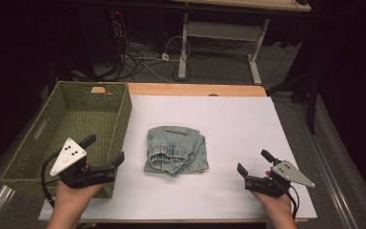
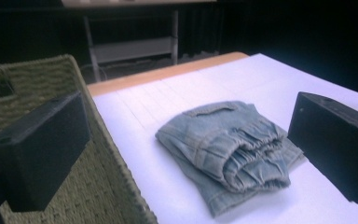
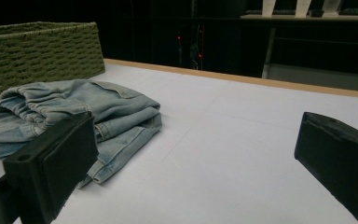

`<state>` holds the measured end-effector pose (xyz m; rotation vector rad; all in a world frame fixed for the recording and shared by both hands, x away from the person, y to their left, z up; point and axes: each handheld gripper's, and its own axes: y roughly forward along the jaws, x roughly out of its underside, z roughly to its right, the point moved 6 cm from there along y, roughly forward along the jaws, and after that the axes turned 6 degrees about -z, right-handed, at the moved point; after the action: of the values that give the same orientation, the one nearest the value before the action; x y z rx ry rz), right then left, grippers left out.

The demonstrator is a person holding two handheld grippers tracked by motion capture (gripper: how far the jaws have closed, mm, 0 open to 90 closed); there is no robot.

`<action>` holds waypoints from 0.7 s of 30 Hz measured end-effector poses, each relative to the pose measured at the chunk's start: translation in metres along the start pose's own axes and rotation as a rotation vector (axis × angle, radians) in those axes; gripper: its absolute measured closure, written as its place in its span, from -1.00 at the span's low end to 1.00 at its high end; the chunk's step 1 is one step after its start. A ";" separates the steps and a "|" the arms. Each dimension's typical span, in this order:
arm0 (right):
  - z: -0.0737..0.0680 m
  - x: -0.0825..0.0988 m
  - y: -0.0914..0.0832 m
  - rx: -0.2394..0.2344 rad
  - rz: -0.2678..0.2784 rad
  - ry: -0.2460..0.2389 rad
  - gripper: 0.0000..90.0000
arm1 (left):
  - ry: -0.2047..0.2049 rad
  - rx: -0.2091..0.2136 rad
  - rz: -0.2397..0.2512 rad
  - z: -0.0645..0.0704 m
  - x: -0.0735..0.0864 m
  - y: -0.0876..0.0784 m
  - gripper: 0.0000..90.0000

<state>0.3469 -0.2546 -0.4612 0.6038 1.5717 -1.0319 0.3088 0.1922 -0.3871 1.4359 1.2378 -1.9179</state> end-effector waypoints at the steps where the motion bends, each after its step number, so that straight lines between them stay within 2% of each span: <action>1: 0.000 0.000 0.000 0.001 -0.002 -0.002 -1.00 | -0.001 0.002 -0.009 -0.001 0.002 0.001 -1.00; 21: -0.002 0.000 -0.002 0.005 -0.002 -0.013 -1.00 | -0.014 -0.004 -0.044 0.000 0.006 0.002 -1.00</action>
<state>0.3441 -0.2539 -0.4606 0.5984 1.5589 -1.0393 0.3078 0.1921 -0.3937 1.4020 1.2754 -1.9499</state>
